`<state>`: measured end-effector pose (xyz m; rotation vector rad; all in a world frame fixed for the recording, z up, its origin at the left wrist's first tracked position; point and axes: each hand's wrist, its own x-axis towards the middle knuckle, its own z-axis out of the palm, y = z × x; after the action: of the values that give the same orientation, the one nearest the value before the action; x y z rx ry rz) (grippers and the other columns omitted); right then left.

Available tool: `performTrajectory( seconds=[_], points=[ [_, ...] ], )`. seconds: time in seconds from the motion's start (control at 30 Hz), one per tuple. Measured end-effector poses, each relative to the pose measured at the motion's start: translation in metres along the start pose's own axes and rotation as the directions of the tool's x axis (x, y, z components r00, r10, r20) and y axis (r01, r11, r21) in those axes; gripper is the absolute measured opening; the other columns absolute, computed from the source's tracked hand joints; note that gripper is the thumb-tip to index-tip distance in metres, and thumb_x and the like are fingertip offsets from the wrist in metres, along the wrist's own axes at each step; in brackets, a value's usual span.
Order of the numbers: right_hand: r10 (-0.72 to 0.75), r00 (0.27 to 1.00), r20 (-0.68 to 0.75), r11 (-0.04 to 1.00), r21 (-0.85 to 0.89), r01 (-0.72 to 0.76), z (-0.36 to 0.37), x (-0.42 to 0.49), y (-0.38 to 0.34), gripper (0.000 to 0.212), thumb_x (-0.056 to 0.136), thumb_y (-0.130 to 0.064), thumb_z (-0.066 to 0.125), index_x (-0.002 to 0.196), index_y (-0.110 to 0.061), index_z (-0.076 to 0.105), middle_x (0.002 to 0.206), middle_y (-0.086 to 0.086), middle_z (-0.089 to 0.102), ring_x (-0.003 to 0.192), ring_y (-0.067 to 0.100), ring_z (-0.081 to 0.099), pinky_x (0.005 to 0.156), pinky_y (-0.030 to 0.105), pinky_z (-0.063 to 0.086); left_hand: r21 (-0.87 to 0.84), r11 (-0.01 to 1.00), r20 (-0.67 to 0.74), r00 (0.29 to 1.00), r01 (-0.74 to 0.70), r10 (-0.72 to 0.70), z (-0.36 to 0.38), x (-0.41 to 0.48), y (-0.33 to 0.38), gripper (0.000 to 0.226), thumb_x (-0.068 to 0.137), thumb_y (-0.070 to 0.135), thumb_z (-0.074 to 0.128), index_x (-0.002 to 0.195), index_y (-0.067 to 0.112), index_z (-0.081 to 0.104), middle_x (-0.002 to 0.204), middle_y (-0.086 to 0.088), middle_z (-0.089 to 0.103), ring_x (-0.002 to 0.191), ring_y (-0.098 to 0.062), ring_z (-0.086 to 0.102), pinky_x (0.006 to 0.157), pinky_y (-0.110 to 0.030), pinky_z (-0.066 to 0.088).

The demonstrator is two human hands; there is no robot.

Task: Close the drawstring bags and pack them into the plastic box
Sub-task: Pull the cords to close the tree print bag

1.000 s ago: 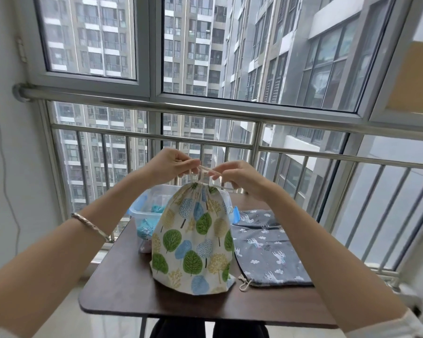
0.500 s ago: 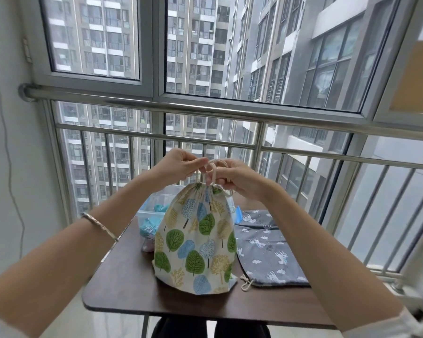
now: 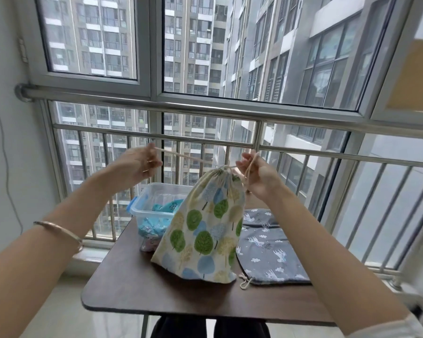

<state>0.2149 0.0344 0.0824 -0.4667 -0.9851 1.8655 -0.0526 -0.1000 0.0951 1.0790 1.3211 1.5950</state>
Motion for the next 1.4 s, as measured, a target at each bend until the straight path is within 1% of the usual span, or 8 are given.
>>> performTrajectory(
  seconds=[0.17, 0.33, 0.53, 0.7, 0.9, 1.1, 1.27, 1.4],
  points=[
    [0.147, 0.987, -0.070, 0.986, -0.066, -0.152, -0.003, -0.003, 0.012, 0.034, 0.101, -0.031, 0.045, 0.088, -0.005, 0.063, 0.054, 0.000, 0.056, 0.057, 0.014, 0.060, 0.071, 0.030, 0.053, -0.486, 0.870, 0.069, 0.996, 0.088, -0.062, -0.020, 0.001, -0.026, 0.037, 0.101, 0.029, 0.033, 0.072, 0.013, 0.048, 0.098, -0.010, 0.067, 0.096, -0.022, 0.070, 0.092, -0.043, 0.054],
    [0.324, 0.939, -0.115, 0.906, -0.248, -0.343, 0.008, 0.003, 0.008, 0.060, 0.104, -0.046, 0.025, 0.099, -0.001, 0.063, 0.046, -0.006, 0.034, 0.036, 0.008, 0.036, 0.037, 0.022, 0.041, -0.548, 0.832, 0.056, 0.996, 0.083, -0.063, 0.001, 0.009, -0.024, 0.036, 0.102, 0.026, 0.039, 0.071, 0.014, 0.053, 0.076, -0.003, 0.064, 0.067, -0.013, 0.066, 0.079, -0.039, 0.058],
    [0.636, 0.764, -0.108, 0.556, -0.622, -0.551, 0.016, 0.017, 0.002, 0.097, 0.084, -0.081, 0.021, 0.084, 0.004, 0.068, 0.051, -0.005, 0.031, 0.041, 0.009, 0.023, 0.038, 0.019, 0.032, -0.536, 0.837, 0.168, 0.986, 0.111, -0.024, 0.031, 0.022, -0.004, 0.034, 0.100, 0.033, 0.040, 0.074, 0.014, 0.051, 0.068, 0.001, 0.054, 0.051, -0.005, 0.048, 0.048, -0.015, 0.048],
    [0.614, 0.772, -0.165, 0.312, -0.848, -0.429, 0.023, 0.021, 0.002, 0.062, 0.090, -0.064, 0.045, 0.100, -0.004, 0.055, 0.053, -0.003, 0.035, 0.044, 0.010, 0.026, 0.046, 0.019, 0.031, -0.395, 0.916, 0.203, 0.979, 0.069, 0.014, 0.047, 0.025, 0.011, 0.030, 0.100, 0.031, 0.040, 0.081, 0.011, 0.053, 0.072, -0.001, 0.060, 0.049, -0.004, 0.051, 0.041, -0.012, 0.046],
    [0.515, 0.857, -0.037, 0.143, -0.981, -0.129, 0.050, 0.013, 0.007, 0.006, 0.092, -0.009, 0.054, 0.088, -0.005, 0.051, 0.067, 0.002, 0.045, 0.048, 0.009, 0.032, 0.054, 0.020, 0.036, -0.134, 0.991, 0.339, 0.940, 0.008, 0.038, 0.075, 0.034, 0.030, 0.020, 0.097, 0.022, 0.049, 0.101, 0.006, 0.059, 0.096, -0.006, 0.068, 0.082, -0.013, 0.066, 0.074, -0.027, 0.055],
    [0.497, 0.831, 0.250, 0.424, -0.905, 0.018, 0.059, 0.004, 0.014, 0.028, 0.101, -0.029, 0.047, 0.106, -0.005, 0.058, 0.060, -0.002, 0.036, 0.052, 0.010, 0.028, 0.052, 0.019, 0.031, 0.077, 0.997, 0.414, 0.909, 0.008, -0.039, 0.100, 0.042, 0.035, 0.034, 0.100, 0.032, 0.043, 0.121, 0.008, 0.055, 0.112, -0.003, 0.067, 0.106, -0.018, 0.061, 0.100, -0.037, 0.045],
    [0.391, 0.876, 0.281, 0.570, -0.822, 0.010, 0.044, 0.006, 0.014, 0.033, 0.102, -0.029, 0.040, 0.086, -0.005, 0.054, 0.056, -0.005, 0.043, 0.052, 0.010, 0.030, 0.055, 0.023, 0.028, 0.530, 0.847, 0.313, 0.936, -0.031, -0.161, 0.101, 0.029, -0.001, 0.062, 0.091, 0.061, 0.031, 0.131, 0.013, 0.034, 0.101, -0.018, 0.059, 0.082, -0.023, 0.063, 0.077, -0.038, 0.057],
    [0.333, 0.911, 0.244, 0.612, -0.791, -0.012, 0.038, 0.009, 0.016, 0.034, 0.102, -0.028, 0.041, 0.077, -0.009, 0.056, 0.057, -0.004, 0.040, 0.050, 0.010, 0.030, 0.054, 0.022, 0.030, 0.523, 0.851, 0.236, 0.967, -0.044, -0.095, 0.093, 0.020, -0.027, 0.087, 0.075, 0.071, 0.043, 0.143, 0.024, 0.020, 0.109, -0.017, 0.059, 0.074, -0.017, 0.061, 0.064, -0.031, 0.057]
  ],
)
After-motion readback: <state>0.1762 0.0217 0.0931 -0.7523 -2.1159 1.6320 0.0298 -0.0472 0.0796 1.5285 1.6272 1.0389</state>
